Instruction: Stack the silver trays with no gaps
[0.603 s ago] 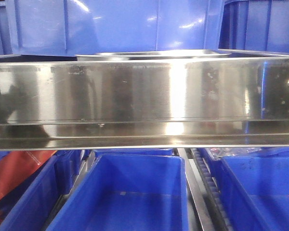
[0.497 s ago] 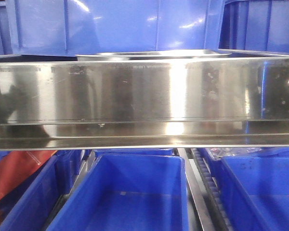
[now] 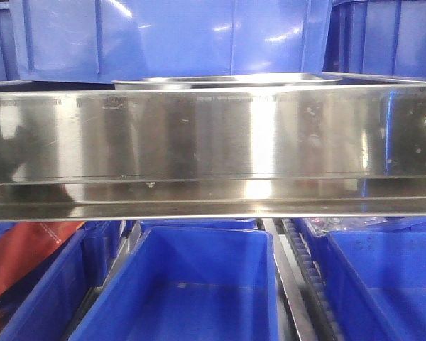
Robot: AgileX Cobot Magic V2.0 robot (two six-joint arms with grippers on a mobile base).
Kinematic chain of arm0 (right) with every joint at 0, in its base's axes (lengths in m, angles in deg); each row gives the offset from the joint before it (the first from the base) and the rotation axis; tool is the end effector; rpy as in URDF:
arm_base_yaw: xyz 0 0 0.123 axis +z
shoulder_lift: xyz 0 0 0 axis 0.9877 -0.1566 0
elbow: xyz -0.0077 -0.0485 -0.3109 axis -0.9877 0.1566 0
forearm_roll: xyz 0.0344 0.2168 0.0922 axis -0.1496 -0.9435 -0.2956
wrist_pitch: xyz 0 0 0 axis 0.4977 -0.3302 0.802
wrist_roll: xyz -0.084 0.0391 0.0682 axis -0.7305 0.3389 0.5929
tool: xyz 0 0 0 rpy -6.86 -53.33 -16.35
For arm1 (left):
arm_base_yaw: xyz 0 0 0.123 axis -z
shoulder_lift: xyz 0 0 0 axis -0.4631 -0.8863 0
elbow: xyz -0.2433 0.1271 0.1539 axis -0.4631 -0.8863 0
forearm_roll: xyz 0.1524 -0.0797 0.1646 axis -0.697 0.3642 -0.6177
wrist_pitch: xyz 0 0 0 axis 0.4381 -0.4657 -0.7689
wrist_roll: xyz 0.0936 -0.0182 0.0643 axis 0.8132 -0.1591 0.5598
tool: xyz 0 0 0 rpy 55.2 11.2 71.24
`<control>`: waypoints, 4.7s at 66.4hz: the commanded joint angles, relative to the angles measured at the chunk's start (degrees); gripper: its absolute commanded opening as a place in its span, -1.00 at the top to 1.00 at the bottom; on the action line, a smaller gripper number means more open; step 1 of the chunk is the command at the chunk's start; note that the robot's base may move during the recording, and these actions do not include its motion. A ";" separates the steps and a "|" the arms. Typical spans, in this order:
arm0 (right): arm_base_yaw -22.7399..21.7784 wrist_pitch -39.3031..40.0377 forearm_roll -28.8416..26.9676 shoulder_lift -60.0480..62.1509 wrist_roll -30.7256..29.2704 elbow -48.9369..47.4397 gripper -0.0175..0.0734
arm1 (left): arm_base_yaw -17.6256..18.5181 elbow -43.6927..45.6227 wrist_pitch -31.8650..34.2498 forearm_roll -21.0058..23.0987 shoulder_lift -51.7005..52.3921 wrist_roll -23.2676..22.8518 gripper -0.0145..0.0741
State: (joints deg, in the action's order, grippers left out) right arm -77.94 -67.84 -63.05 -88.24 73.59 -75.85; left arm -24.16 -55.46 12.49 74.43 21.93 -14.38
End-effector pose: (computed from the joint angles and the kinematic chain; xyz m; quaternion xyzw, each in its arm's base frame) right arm 0.0366 0.0021 0.2140 -0.0196 0.6800 0.0185 0.7328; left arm 0.0369 -0.0022 0.2117 0.0044 0.6873 -0.0376 0.7254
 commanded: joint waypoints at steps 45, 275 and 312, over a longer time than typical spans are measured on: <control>-0.08 -11.11 0.00 0.16 -0.48 -15.88 0.65 | 0.22 10.96 -1.16 -0.79 0.30 -0.14 0.66; 15.49 -64.41 4.76 -106.73 27.68 -98.17 0.18 | 24.28 100.82 -56.32 -4.24 -107.58 -22.58 0.18; 15.49 -64.20 3.75 -108.45 27.68 -98.17 0.19 | 24.17 100.82 -57.54 -4.74 -111.30 -22.58 0.26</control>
State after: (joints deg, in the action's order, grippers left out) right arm -62.60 -132.62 -59.62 -196.86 101.31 -173.51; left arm -0.28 44.88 -44.86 70.07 -88.82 -36.56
